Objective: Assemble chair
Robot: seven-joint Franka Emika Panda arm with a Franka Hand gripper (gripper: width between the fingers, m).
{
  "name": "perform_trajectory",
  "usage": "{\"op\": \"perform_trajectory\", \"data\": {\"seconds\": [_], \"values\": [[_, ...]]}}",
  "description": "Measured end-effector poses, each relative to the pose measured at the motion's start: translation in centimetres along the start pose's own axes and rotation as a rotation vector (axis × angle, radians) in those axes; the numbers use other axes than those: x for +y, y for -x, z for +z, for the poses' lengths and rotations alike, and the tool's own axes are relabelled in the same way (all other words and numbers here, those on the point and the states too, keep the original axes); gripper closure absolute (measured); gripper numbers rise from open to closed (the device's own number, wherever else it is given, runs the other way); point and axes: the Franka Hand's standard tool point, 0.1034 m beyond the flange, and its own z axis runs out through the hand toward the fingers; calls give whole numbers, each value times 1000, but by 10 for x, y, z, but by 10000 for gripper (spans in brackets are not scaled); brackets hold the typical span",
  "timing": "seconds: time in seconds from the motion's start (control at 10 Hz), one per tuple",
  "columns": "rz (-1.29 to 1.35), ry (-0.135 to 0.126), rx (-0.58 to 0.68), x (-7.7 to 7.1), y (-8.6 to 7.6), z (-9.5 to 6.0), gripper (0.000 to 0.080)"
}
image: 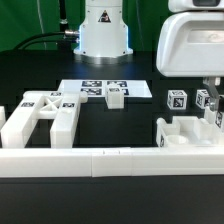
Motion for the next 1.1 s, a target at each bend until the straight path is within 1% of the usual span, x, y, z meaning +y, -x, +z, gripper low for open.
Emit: {"op": "perform_trajectory", "data": {"seconds": [0.4,0.5,0.6,0.7,0.8,0.9,1.0,1.1], "values": [[292,14,8,16,0,1,512],[397,31,4,24,0,0,512],[436,45,5,29,0,0,512],[442,47,6,29,0,0,496],[444,46,6,28,0,1,496],[428,46,6,28,0,0,319],[356,39,4,25,-1,-10,319],[270,25,10,25,3,-26,186]]}}
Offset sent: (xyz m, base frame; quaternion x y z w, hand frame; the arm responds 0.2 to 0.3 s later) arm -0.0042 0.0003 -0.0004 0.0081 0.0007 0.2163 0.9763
